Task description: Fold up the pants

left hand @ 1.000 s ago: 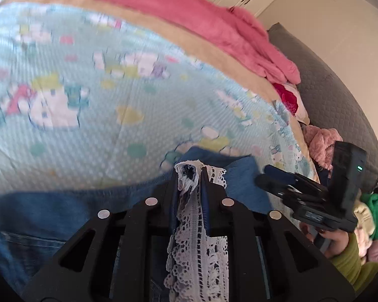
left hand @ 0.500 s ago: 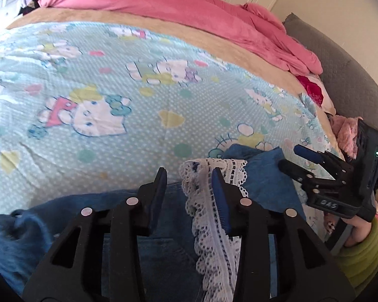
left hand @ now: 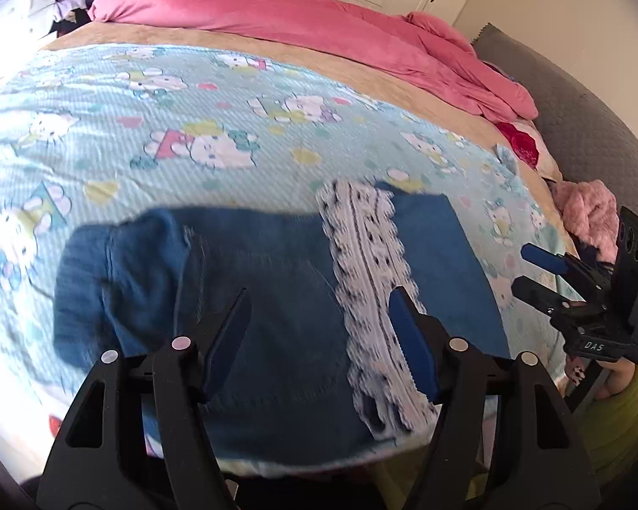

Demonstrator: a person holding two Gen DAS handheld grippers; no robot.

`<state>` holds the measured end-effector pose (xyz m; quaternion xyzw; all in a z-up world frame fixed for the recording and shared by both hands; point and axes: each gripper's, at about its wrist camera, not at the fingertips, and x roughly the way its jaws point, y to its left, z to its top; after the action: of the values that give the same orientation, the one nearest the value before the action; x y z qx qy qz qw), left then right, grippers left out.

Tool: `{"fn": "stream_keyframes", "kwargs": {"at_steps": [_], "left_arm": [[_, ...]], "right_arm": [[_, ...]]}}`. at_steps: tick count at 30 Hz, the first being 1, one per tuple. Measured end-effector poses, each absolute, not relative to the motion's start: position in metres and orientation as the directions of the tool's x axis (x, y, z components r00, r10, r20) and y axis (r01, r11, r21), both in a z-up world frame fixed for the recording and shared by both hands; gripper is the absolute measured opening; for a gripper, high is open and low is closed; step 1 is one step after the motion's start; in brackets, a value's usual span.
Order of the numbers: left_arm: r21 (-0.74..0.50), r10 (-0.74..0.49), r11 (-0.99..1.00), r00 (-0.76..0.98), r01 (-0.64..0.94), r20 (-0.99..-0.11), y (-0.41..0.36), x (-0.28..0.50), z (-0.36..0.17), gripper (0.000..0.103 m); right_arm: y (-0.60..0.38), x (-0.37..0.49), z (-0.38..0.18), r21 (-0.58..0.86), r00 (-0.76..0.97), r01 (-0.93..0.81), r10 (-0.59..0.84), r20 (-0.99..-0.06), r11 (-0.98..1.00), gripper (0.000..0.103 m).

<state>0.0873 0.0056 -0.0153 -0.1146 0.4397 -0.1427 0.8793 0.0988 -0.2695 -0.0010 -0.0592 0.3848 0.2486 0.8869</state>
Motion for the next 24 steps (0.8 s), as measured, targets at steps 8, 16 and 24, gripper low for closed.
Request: {"fn": "stream_keyframes", "kwargs": {"at_steps": [8, 16, 24], "left_arm": [[-0.448, -0.453, 0.883, 0.499, 0.137, -0.739, -0.015, 0.045, -0.037, 0.022], [-0.481, -0.479, 0.869, 0.444, 0.118, -0.757, -0.039, 0.045, -0.067, 0.005], [-0.375, -0.396, 0.916, 0.46, 0.141, -0.794, -0.038, 0.035, -0.058, 0.008]], "right_arm": [[-0.269, 0.063, -0.006, 0.111, 0.545, -0.531, 0.439, -0.714, 0.84, 0.083], [-0.263, 0.053, -0.015, 0.123, 0.521, -0.546, 0.45, -0.725, 0.829, 0.082], [-0.234, 0.052, -0.013, 0.098, 0.474, -0.624, 0.476, -0.741, 0.775, 0.076]]}}
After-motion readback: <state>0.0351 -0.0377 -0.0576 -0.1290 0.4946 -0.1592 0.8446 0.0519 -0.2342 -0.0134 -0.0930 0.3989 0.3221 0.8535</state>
